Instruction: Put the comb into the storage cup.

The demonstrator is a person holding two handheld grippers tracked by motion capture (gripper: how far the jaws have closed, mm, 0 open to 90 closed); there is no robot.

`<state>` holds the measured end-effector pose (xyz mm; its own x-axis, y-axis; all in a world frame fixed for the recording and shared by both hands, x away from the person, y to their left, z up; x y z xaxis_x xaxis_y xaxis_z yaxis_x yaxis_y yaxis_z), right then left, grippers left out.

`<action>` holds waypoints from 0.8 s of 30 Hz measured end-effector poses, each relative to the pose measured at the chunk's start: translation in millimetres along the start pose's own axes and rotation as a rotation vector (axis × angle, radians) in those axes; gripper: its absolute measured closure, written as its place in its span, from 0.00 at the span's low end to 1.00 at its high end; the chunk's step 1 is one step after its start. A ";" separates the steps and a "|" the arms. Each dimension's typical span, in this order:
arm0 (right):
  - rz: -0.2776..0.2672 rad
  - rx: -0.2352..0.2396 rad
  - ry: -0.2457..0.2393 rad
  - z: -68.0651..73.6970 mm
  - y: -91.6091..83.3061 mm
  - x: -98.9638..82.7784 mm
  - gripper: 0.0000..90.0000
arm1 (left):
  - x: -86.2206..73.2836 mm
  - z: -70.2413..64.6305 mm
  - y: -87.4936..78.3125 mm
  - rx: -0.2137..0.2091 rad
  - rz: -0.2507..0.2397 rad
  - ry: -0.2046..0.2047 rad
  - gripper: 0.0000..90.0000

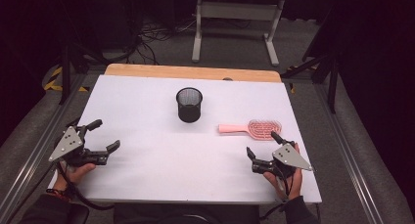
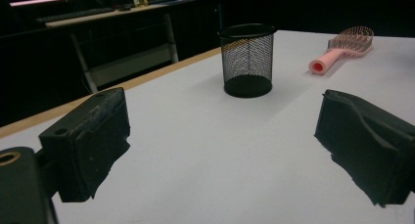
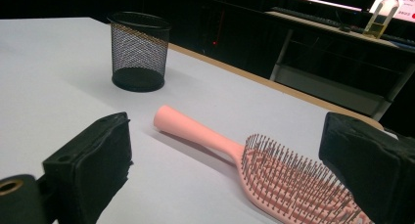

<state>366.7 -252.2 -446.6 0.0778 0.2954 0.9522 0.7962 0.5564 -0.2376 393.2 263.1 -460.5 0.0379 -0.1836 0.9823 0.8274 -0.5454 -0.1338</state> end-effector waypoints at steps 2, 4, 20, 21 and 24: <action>0.006 -0.001 0.000 0.1 0.9 -1.3 0.07 | -1.7 -1.3 1.5 -0.008 0.007 0.005 0.07; 0.012 -0.001 0.003 0.1 2.0 -1.8 0.07 | -3.5 -3.9 2.8 -0.016 0.022 0.013 0.07; 0.118 0.026 0.055 -12.7 34.4 -4.9 0.15 | -9.4 -12.7 7.3 -0.057 0.053 0.045 0.07; 0.131 0.031 0.050 -12.3 39.5 -4.7 0.17 | -9.4 -12.7 7.3 -0.057 0.053 0.045 0.07; 0.139 0.049 0.062 -12.7 53.0 -2.3 0.37 | -9.7 -11.8 7.0 -0.059 0.054 0.043 0.07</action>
<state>416.4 -233.3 -459.0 0.2232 0.3245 0.9192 0.7450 0.5513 -0.3756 392.0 251.4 -472.5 0.0568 -0.2485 0.9670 0.7902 -0.5808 -0.1956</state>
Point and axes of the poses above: each handheld gripper's, and its own axes: y roughly forward along the jaws, x roughly out of its top, z roughly to its left, the point moved 5 cm from there along y, roughly forward along the jaws, and after that the axes turned 10 degrees about x, right-handed, at the moved point
